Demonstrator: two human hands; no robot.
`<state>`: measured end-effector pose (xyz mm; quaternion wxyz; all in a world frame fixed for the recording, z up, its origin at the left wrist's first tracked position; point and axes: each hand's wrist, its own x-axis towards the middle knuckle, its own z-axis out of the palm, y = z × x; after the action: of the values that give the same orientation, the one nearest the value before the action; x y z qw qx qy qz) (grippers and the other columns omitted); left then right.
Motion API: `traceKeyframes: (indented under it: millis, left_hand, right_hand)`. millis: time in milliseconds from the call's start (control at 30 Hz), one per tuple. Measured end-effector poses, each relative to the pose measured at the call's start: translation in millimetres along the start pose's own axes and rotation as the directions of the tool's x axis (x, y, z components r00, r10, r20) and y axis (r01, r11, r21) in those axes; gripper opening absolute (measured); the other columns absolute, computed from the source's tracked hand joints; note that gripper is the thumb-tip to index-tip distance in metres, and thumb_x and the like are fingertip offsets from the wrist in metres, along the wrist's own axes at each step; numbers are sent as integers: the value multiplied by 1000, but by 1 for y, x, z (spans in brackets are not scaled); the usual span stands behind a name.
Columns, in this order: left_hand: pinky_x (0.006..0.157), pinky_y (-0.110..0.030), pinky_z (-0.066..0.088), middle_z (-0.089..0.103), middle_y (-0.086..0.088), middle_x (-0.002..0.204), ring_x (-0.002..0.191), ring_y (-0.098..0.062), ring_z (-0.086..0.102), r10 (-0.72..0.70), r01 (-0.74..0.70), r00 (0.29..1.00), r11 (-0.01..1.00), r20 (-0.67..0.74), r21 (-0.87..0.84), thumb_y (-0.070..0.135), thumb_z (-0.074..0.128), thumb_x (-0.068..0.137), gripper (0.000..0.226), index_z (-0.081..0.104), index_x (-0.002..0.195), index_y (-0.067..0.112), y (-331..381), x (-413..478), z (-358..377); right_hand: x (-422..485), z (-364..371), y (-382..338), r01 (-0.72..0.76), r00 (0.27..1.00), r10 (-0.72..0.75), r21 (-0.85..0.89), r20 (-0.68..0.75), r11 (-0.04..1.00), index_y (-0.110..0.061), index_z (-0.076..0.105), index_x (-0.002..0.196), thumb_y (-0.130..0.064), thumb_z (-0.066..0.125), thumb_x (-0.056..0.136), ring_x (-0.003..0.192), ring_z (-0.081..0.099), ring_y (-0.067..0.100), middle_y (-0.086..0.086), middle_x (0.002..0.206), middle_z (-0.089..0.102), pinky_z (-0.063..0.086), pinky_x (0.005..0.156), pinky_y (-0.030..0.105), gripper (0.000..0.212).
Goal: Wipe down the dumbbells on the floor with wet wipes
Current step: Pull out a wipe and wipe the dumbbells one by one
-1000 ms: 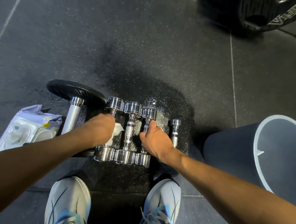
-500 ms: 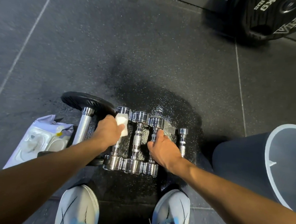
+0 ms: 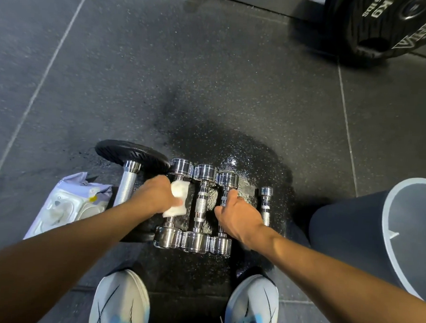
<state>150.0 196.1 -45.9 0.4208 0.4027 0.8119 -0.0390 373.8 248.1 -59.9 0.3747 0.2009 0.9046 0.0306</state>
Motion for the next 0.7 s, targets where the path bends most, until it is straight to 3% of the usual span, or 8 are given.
traceKeyframes:
  millis: [100, 167, 267, 367, 467, 567, 700]
  left_hand:
    - [61, -34, 44, 69, -12, 95, 81, -26, 62, -44, -7, 982, 964, -184, -267, 39, 74, 92, 36, 64, 99, 5, -5, 14, 4]
    - [58, -33, 42, 70, -13, 98, 83, -27, 64, -62, -17, 970, 947, -235, -320, 38, 73, 92, 37, 64, 104, 4, -5, 14, 10]
    - [58, -31, 40, 65, -10, 97, 84, -24, 61, -37, -3, 985, 972, -166, -235, 37, 75, 91, 36, 57, 101, 8, -2, 15, 9]
    - [57, -30, 37, 63, -8, 86, 76, -20, 56, 0, -5, 998, 996, -58, -87, 43, 77, 88, 40, 54, 86, 10, 0, 17, -3]
    - [66, -30, 41, 60, -4, 88, 85, -22, 57, 19, -21, 999, 998, 27, 58, 49, 75, 88, 44, 52, 84, 12, 1, 15, -4]
    - [71, -31, 44, 60, -3, 94, 87, -19, 58, 40, -48, 997, 992, 72, 114, 49, 74, 89, 44, 57, 97, 10, 1, 13, -2]
    - [74, -28, 47, 61, 0, 97, 92, -18, 61, 15, -60, 977, 978, 214, 201, 46, 80, 85, 50, 60, 111, 8, 0, 6, -2]
  right_hand:
    - [-3, -5, 0, -24, 1000, 24, 27, 19, 999, -6, 42, 111, 4, 54, 99, 54, 37, 9, 24, 92, 39, 33, 36, 21, 19]
    - [-1, -5, -2, -33, 999, 32, 39, 13, 999, -6, 43, 112, 4, 54, 99, 53, 37, 12, 25, 94, 41, 35, 37, 21, 20]
    - [3, -1, -4, -119, 993, 118, 205, 18, 971, -7, 43, 112, -6, 52, 103, 57, 41, 17, 21, 93, 41, 46, 48, 25, 13]
    - [10, 8, -6, -78, 996, 85, 153, -41, 985, -7, 42, 105, -4, 53, 103, 50, 38, 13, 20, 89, 40, 42, 37, 23, 12]
    - [7, 4, -3, -53, 997, 64, 211, -46, 976, -7, 43, 113, -4, 47, 105, 58, 44, 17, 20, 92, 38, 47, 47, 24, 10]
    - [5, 3, -4, -74, 997, 76, 164, -8, 984, -6, 40, 105, 5, 49, 102, 53, 44, 13, 24, 92, 38, 41, 34, 23, 15]
    - [4, 6, -2, -80, 997, 79, 94, 17, 992, -5, 37, 102, 6, 51, 101, 54, 46, 10, 34, 100, 42, 44, 33, 23, 17]
